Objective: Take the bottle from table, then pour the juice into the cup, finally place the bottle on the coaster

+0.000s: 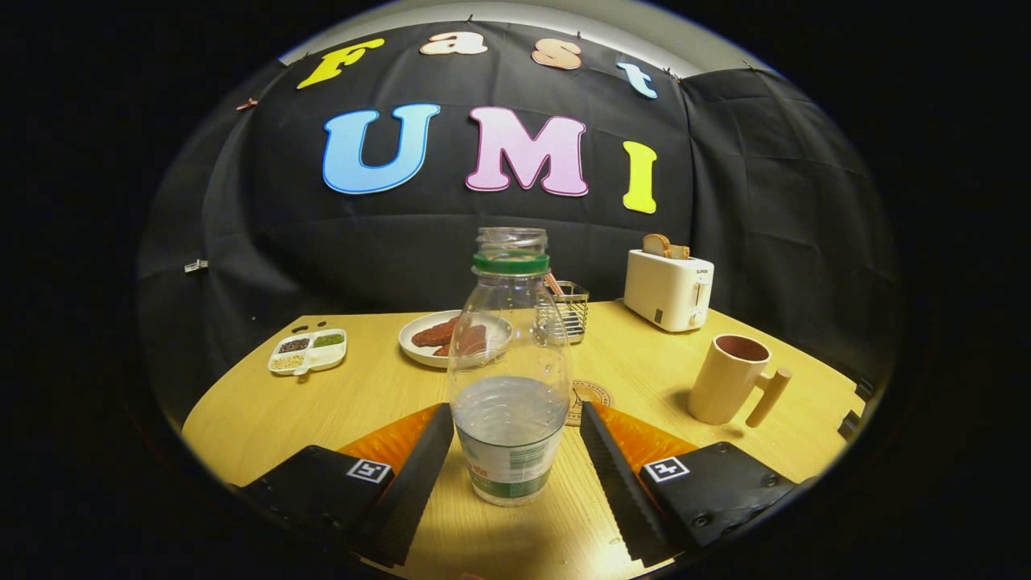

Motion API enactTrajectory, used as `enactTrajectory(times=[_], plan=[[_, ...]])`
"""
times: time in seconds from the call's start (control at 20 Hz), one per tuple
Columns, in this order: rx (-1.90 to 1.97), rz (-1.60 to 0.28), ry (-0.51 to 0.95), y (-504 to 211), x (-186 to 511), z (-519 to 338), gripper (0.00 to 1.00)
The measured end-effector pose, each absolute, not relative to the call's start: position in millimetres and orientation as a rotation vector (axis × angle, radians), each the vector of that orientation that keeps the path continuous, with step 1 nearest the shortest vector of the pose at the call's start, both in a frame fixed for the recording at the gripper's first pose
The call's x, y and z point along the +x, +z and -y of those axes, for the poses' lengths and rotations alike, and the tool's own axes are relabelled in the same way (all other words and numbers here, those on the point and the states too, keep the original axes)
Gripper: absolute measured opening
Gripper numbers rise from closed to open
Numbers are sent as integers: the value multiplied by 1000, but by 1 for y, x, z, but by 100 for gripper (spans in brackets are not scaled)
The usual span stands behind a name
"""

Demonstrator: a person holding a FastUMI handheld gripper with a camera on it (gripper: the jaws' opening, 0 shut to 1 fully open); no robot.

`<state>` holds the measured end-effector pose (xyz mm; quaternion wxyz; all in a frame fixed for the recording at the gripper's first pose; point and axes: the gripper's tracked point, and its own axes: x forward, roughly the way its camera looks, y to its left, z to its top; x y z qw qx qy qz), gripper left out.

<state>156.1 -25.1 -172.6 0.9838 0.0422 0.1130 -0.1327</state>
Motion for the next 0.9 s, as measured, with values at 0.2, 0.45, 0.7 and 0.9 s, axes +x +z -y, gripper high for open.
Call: enactTrajectory(times=[0.2,0.45,0.7,0.9], plan=[[82,-231,-265,-175,162,24,97],[88,-224,-278,-174,165,22,85],[102,-230,-265,-176,167,21,76],[107,-245,-223,-175,164,19,74]])
